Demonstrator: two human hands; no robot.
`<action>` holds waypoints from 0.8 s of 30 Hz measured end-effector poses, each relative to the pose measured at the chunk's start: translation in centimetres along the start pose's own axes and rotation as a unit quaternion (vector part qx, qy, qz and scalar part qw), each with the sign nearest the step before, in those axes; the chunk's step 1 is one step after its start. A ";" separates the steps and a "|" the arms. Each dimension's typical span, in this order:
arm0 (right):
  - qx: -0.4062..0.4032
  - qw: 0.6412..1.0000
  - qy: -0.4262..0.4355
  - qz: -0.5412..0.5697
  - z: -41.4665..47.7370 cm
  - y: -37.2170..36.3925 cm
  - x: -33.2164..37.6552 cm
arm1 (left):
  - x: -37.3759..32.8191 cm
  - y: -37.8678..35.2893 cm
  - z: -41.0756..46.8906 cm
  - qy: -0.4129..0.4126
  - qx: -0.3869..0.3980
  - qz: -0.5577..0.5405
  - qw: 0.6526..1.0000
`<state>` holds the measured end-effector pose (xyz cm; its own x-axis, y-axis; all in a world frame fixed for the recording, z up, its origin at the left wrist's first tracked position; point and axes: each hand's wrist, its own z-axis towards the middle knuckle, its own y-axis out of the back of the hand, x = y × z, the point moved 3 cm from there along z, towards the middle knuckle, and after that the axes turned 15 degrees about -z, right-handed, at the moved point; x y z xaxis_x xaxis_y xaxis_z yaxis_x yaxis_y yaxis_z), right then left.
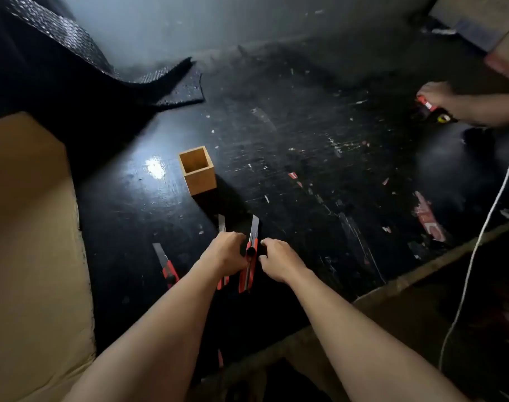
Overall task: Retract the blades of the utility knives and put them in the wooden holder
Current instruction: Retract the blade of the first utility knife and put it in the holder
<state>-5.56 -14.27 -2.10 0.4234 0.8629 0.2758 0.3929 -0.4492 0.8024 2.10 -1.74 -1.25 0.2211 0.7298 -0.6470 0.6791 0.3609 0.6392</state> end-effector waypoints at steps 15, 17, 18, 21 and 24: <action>-0.047 0.964 -0.071 0.253 0.7 -1.6 -0.6 | 0.1 -3.1 -0.2 0.085 -0.079 -0.235 0.965; -0.057 0.958 -0.060 0.274 0.6 -0.3 -0.4 | -0.3 -2.5 -0.5 0.086 -0.090 -0.301 0.946; -0.064 0.956 -0.052 0.283 0.5 0.5 -0.2 | -0.5 -2.1 -0.6 0.084 -0.097 -0.327 0.936; -0.080 0.947 -0.016 0.310 0.1 2.9 0.6 | -0.7 0.0 -1.1 0.071 -0.110 -0.397 0.909; -0.088 0.942 0.033 0.323 -0.9 5.9 2.0 | -1.2 2.7 -1.9 0.037 -0.099 -0.472 0.875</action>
<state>-3.13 -14.97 3.65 0.4732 0.4387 0.7640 -0.0724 -0.8449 0.5300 2.30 -0.52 2.01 -0.4232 0.0853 -0.9020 0.3994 0.9112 -0.1012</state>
